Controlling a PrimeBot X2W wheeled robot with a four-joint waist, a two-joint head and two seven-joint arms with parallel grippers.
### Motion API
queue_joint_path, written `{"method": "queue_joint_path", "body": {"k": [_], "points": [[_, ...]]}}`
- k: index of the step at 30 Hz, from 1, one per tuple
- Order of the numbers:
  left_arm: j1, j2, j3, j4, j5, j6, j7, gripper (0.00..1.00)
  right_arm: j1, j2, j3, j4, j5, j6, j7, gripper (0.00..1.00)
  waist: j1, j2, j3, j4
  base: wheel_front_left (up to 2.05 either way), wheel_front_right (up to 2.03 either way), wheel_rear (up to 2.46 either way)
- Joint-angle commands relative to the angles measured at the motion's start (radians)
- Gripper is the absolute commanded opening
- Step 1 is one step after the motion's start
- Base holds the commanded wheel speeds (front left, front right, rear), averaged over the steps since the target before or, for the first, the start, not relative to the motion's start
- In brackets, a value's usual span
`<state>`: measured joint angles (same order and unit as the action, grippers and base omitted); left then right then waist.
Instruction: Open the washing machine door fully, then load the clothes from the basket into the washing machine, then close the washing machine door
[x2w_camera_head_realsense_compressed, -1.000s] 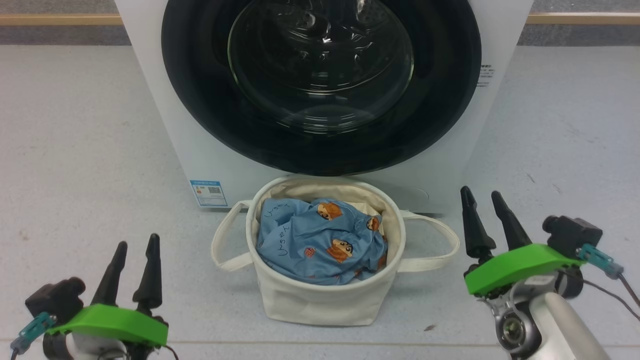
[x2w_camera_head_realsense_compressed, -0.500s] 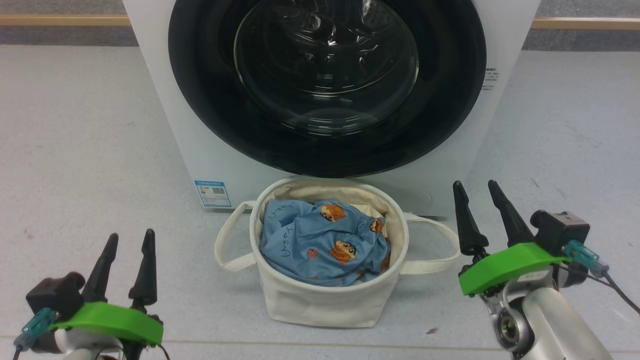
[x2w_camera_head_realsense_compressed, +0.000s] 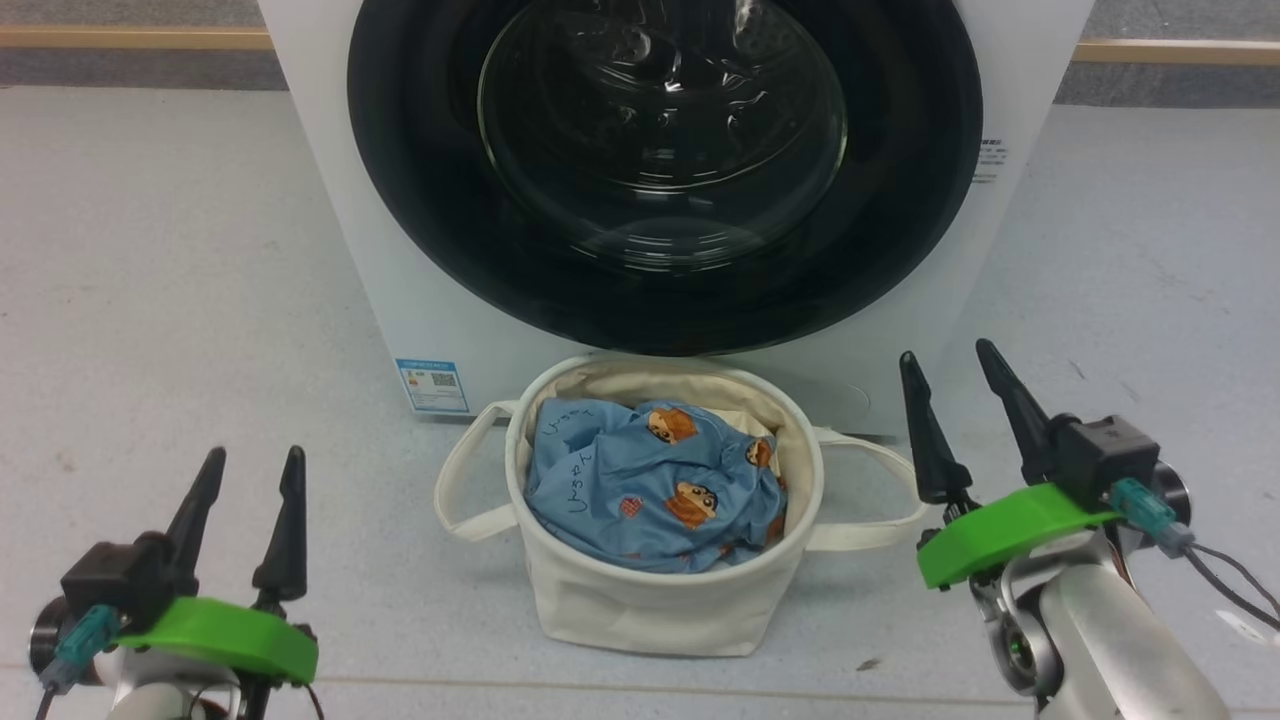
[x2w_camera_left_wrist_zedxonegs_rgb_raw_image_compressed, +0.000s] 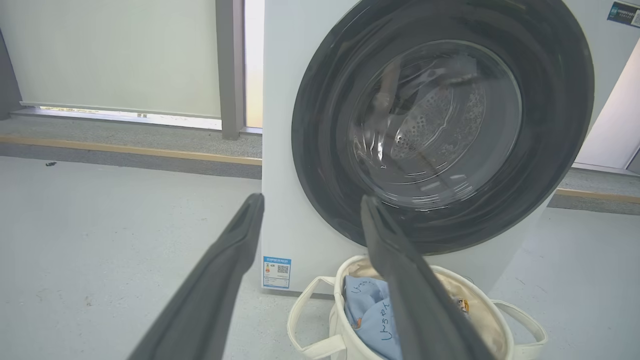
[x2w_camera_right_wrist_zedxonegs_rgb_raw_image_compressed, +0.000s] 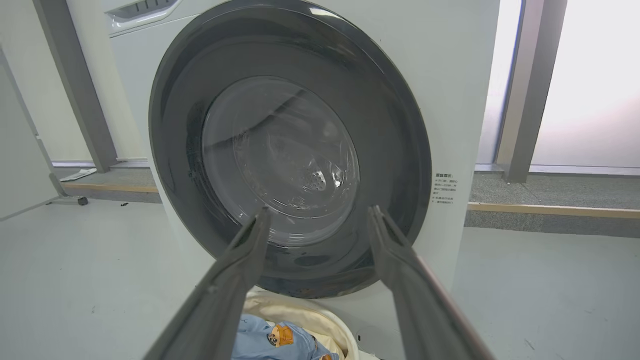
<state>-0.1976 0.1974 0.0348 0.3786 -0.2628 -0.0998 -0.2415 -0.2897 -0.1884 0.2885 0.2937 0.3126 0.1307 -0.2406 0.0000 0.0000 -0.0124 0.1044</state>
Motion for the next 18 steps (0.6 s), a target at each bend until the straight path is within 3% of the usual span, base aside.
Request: {"method": "queue_joint_path", "body": {"k": [1,18], "points": [[-0.064,0.038,0.04,-0.027,0.024,-0.004,-0.015,1.0,-0.058,-0.012,0.023,-0.029,-0.022,0.0,-0.016,1.0,0.0,0.0,0.0,0.0,0.0,0.0,0.0],[-0.072,0.042,0.045,-0.017,0.052,-0.015,-0.02,1.0,-0.056,-0.008,0.007,-0.017,-0.036,0.0,-0.021,1.0,0.0,0.0,0.005,0.005,0.0,0.0,0.0]]}}
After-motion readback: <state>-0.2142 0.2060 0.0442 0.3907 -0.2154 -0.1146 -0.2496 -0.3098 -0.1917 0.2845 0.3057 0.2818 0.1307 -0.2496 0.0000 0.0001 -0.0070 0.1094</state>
